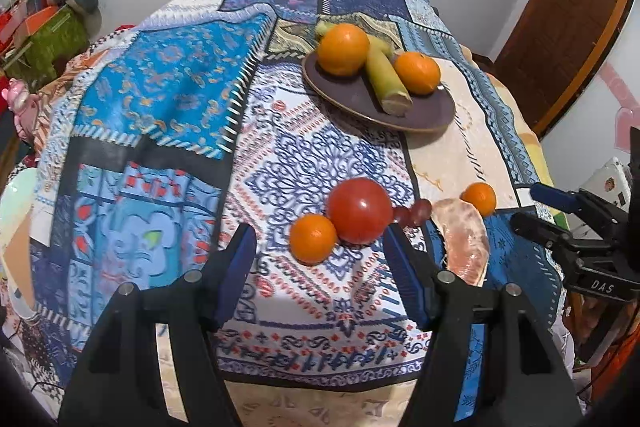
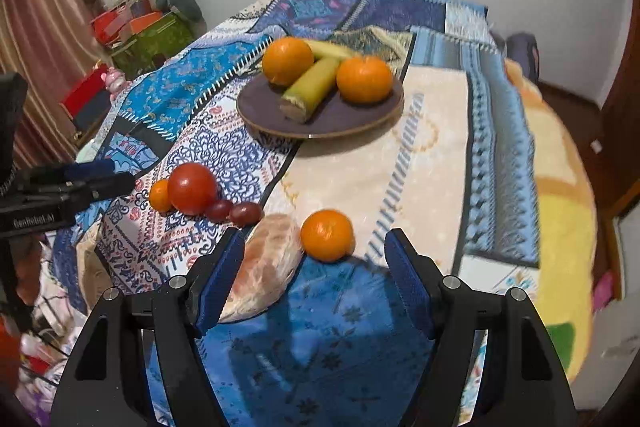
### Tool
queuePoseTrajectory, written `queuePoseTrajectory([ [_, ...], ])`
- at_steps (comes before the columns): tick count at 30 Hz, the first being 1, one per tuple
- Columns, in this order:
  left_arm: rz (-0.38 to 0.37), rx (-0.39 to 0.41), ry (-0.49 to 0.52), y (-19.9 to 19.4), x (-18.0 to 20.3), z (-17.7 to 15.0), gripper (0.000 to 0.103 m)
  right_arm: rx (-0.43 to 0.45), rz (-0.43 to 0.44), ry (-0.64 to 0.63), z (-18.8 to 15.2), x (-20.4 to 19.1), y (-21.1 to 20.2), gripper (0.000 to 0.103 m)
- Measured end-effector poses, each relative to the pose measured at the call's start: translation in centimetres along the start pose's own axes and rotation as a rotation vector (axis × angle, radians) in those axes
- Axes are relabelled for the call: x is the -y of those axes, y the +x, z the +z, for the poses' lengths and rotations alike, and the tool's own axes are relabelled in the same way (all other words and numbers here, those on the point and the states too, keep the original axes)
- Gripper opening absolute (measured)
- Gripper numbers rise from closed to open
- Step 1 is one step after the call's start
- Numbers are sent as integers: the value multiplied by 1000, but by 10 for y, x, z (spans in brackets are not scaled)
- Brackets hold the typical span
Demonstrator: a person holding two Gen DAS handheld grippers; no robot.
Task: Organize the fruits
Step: 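Move the right tool toward the pink pomelo segment while the left tool approaches the red tomato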
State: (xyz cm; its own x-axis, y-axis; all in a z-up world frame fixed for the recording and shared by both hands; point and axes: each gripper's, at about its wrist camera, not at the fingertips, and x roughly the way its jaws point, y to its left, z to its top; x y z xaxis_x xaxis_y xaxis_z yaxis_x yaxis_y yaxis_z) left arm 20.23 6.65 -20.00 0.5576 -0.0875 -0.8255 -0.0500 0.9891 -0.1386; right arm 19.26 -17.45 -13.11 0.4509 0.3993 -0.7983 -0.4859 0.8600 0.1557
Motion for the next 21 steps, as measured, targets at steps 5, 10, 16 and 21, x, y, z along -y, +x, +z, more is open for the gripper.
queuePoseTrajectory([
  [5, -14, -13, 30, 13, 10, 2, 55, -54, 37, 6, -6, -9, 13, 70],
  [10, -31, -34, 44, 29, 16, 6, 48, -119, 63, -6, -12, -21, 33, 70],
  [16, -37, -19, 46, 36, 13, 13, 48, -162, 78, -5, -16, -31, 51, 70],
  [21, -48, -17, 37, 40, 12, 17, 50, -149, 27, -51, -16, -41, 58, 64],
])
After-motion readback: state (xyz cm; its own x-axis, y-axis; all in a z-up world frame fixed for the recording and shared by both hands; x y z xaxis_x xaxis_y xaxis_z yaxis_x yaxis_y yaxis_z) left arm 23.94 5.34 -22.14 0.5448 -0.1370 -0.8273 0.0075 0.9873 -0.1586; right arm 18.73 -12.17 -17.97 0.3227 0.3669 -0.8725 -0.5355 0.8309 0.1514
